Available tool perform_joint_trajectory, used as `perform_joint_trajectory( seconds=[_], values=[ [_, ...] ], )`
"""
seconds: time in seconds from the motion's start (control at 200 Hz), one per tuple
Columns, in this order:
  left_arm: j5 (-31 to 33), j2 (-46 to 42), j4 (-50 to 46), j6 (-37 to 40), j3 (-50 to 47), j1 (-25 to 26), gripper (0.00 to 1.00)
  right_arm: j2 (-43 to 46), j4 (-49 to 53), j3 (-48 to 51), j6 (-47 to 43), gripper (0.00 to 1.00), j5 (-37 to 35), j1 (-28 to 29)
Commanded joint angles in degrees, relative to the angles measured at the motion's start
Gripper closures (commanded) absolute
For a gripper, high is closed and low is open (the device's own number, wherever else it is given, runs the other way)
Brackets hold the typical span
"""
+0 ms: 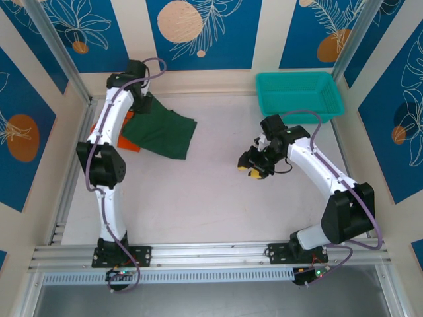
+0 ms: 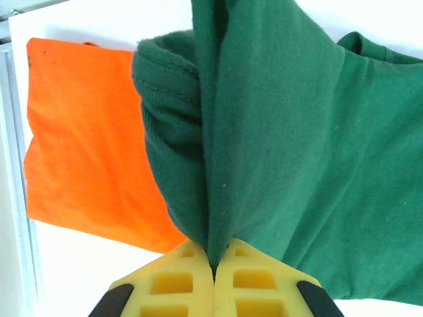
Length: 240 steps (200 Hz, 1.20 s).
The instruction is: Fold and stack the t-shirts
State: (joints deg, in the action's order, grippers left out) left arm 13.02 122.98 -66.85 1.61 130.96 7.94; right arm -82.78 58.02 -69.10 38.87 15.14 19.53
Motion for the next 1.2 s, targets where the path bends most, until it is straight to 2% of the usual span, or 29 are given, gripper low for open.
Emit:
perform_joint_trajectory(
  seconds=[0.0,0.325,0.725,1.195],
  values=[
    [-5.4,-1.9,-2.1,3.3,5.3,-3.4,1.0,-0.9,5.4,-3.0,-2.3,0.51,-0.5,0.4],
    [-6.3,-3.5,-3.1,4.8,8.0,-6.7,1.0,-3.6,8.8,-8.0,-2.9,0.52,-1.2,1.4],
    [-12.1,-5.4,-3.6,3.2,11.4,-8.2,1.0,-7.2,9.5,-11.6,-2.0,0.52,-1.8,4.1],
    [-10.5,-6.0,-2.6,5.1,9.7,-10.4,1.0,-9.6,10.2,-14.2,-1.4,0.52,-2.5,5.7]
  ],
)
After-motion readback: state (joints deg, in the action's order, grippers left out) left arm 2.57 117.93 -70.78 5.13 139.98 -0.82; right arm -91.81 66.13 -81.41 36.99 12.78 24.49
